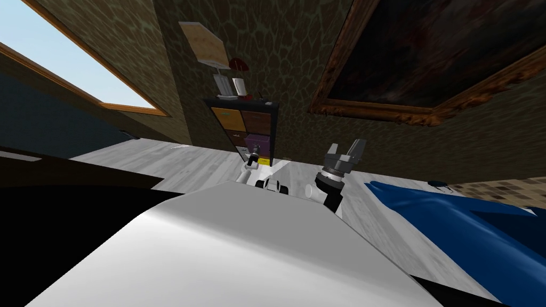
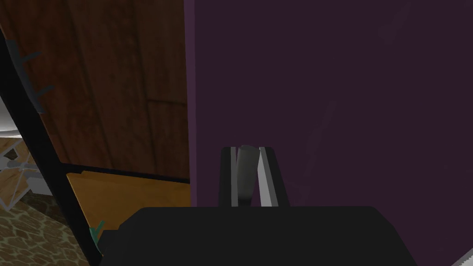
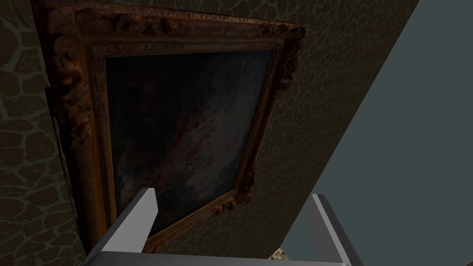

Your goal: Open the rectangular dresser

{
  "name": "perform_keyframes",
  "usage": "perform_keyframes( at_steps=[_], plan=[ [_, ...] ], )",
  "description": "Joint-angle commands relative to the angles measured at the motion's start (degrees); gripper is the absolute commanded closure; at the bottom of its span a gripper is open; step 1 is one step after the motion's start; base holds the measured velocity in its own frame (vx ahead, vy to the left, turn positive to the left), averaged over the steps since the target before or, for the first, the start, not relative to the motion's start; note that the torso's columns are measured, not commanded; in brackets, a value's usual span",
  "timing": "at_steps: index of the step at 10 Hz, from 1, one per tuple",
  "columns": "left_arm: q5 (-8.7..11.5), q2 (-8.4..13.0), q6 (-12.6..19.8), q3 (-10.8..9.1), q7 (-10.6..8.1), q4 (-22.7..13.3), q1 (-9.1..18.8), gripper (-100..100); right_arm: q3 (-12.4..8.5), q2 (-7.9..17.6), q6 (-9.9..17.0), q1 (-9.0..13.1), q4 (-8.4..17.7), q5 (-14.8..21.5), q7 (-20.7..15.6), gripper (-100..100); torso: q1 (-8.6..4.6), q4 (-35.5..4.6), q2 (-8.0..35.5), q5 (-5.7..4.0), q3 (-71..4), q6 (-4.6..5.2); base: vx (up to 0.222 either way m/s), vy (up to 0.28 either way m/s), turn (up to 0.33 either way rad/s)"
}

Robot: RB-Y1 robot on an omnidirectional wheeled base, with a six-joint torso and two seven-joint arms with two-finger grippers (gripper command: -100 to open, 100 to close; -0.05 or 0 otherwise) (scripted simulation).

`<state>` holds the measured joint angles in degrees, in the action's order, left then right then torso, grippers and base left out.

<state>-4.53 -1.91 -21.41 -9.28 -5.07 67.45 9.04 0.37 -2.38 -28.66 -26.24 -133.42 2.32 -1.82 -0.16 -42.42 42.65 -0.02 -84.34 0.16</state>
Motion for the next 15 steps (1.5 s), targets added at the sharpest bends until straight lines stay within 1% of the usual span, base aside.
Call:
perform_keyframes(
  at_steps=[1, 3, 4, 5, 8, 9, 10, 15],
  plan=[
    [0.0, 0.0, 2.3, -0.02, 0.01, 1.0, 1.3, -100, 0.0, 0.0, 0.0, 0.0, 0.0, 0.0, 0.0, 0, -0.09, 0.0, -0.1, -0.04, 0.0, 0.04, -0.121, -0.010, 0.046],
    [0.0, 0.1, 4.3, -0.14, 0.01, 1.7, 2.7, -100, 0.0, 0.0, 0.0, 0.0, 0.0, 0.0, 0.0, 0, 0.13, 0.2, -0.7, 0.01, -0.5, -0.13, -0.030, 0.003, 0.029],
    [0.1, 0.2, 6.4, -0.26, 0.01, 2.4, 4.1, -100, 0.0, 0.0, 0.0, 0.0, 0.0, 0.0, 0.0, 0, 0.18, 0.1, -0.7, 0.00, -0.5, -0.14, -0.027, 0.003, 0.042],
    [0.1, 0.2, 6.4, -0.26, 0.01, 2.4, 4.1, -100, 0.0, 0.0, 0.0, 0.0, 0.0, 0.0, 0.0, 0, 0.19, 0.1, -0.5, 0.01, -0.3, -0.16, -0.021, 0.004, 0.016],
    [0.2, 0.4, 9.5, -0.44, 0.01, 3.4, 6.3, -100, 0.0, 0.0, 0.0, 0.0, 0.0, 0.0, 0.0, 0, 0.14, 0.1, -0.2, 0.00, -0.2, -0.17, -0.033, 0.002, 0.019],
    [0.2, 0.4, 9.0, -0.34, 0.00, 3.1, 5.7, -100, 0.0, 0.0, 0.0, 0.0, 0.0, 0.0, 0.0, 0, 0.11, -0.1, -0.1, -0.06, -0.1, -0.22, -0.013, -0.001, 0.002],
    [0.2, 0.4, 9.3, -0.33, -0.04, 3.2, 5.7, 0, 0.0, 0.0, 0.0, 0.0, 0.0, 0.0, 0.0, 0, 0.12, 0.0, -0.2, -0.03, -0.1, -0.19, 0.000, 0.000, 0.000],
    [0.2, 0.4, 9.4, -0.34, -0.03, 3.0, 5.6, 0, 0.0, 0.0, 0.0, 0.0, 0.0, 0.0, 0.0, 0, 0.15, 0.1, -0.3, 0.01, -0.2, -0.17, 0.000, 0.000, 0.000]
  ],
)
